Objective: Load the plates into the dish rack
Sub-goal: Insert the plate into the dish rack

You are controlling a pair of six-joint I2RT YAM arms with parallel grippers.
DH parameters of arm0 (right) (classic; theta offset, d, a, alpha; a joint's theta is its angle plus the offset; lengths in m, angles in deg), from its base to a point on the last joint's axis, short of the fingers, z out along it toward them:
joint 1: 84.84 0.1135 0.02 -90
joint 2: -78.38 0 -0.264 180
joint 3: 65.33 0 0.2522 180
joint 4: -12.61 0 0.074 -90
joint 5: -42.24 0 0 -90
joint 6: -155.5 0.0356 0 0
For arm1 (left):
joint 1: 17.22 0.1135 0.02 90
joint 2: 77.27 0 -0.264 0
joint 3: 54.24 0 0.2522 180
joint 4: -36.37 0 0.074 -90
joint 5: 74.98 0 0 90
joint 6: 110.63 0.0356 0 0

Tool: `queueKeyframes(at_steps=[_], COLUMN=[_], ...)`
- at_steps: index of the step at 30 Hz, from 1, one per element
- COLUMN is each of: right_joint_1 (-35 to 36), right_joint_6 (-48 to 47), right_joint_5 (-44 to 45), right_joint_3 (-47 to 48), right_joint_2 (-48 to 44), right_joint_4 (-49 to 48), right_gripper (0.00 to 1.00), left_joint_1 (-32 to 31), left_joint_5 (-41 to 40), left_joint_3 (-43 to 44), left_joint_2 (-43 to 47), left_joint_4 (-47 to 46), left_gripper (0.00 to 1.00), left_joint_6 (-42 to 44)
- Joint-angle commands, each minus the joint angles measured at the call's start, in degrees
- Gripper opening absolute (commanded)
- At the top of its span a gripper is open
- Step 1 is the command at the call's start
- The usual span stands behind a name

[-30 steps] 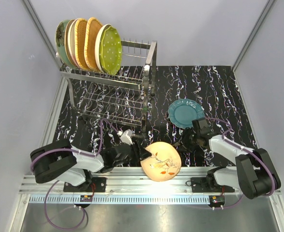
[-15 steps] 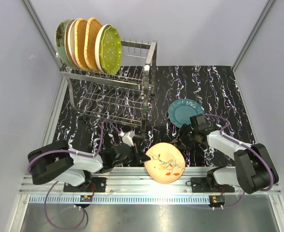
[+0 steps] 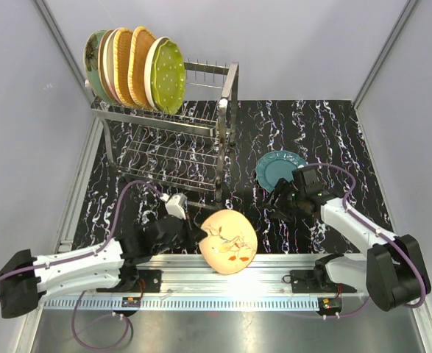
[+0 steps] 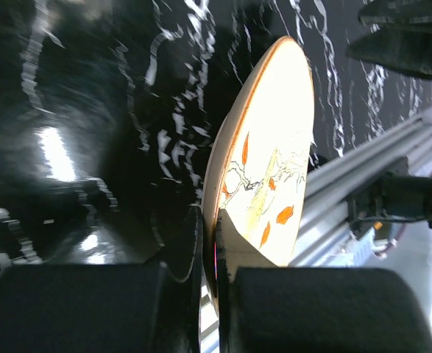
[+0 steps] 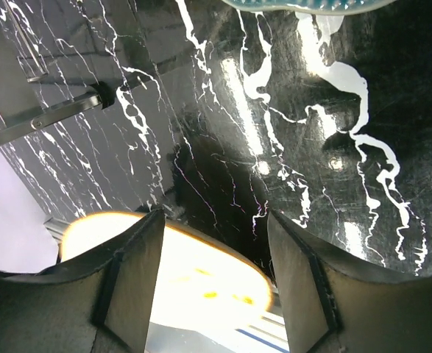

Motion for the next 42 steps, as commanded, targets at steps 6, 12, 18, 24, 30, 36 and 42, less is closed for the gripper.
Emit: queueKeyframes(at_steps=[6,12,18,24,30,36,42], right_joint_1=[0.4,0.4,0.4,0.4,0.4,0.4,0.4], right_joint_6=[1.6,2.9,1.5,3.3,2.5,1.8,0.4], right_joint_5=[-3.6,-8.9,-9.7,-11.1,-11.6,-13.6,-12.8], right_joint_3=[-4.6,-7.7,-9.3,-11.7,-12.7,-12.7,-10.6], right_joint_2=[-1.2,-3.8,-4.6,-3.7,-1.2,-5.0,-9.4], right_joint_4=[-5.1,-9.1,-9.3,-13.0,-14.2,-13.4,-7.6], right_gripper=[0.65,0.65,0.65,0.64,0.64,0.61,0.62], left_joint_1=[2.5,4.6,7.2,8.9,10.9,15.7,21.2], left_joint_5=[-2.6,-2.0,-2.2,1.6,7.3,13.1,16.7], left_joint_3=[10.2,16.7,25.8,35.6,46.4,52.6,59.6], left_joint_2=[7.2,8.7,8.4,6.6,1.3,-3.8,-8.6], left_joint_4=[6.4,10.1,14.6,15.7,15.8,14.8,13.0], left_gripper=[0.0,0.0,0.0,0.0,0.0,0.0,0.0], left_joint_6=[5.3,7.6,13.0,16.9,20.0,18.1,16.3])
